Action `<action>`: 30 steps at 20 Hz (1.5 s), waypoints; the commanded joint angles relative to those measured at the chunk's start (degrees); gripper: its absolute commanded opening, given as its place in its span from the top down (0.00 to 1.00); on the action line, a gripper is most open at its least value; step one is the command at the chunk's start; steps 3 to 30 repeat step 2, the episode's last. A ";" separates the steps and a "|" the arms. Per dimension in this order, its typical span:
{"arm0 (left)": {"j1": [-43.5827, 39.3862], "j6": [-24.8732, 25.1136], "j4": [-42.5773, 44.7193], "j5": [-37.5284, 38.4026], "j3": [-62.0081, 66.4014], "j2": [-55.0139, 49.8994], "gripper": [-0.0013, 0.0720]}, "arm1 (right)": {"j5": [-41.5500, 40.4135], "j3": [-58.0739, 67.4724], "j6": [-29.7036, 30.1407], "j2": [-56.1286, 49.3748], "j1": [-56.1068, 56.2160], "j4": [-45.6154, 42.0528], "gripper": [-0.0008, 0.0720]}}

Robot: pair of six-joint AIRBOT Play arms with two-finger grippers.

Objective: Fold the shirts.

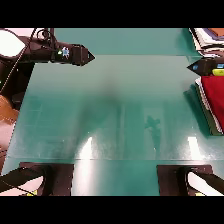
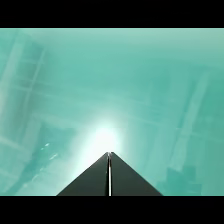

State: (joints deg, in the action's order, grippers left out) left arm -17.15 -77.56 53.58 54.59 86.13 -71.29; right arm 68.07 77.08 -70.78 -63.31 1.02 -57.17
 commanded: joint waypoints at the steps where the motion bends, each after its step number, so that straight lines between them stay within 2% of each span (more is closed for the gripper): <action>1: 0.00 -0.02 0.02 -0.11 0.02 0.00 0.95 | -0.44 -0.04 0.39 0.04 2.56 0.02 0.96; 30: 0.00 -0.02 0.02 -0.13 0.02 0.00 0.95 | -0.42 -0.04 0.42 0.04 2.56 0.02 0.96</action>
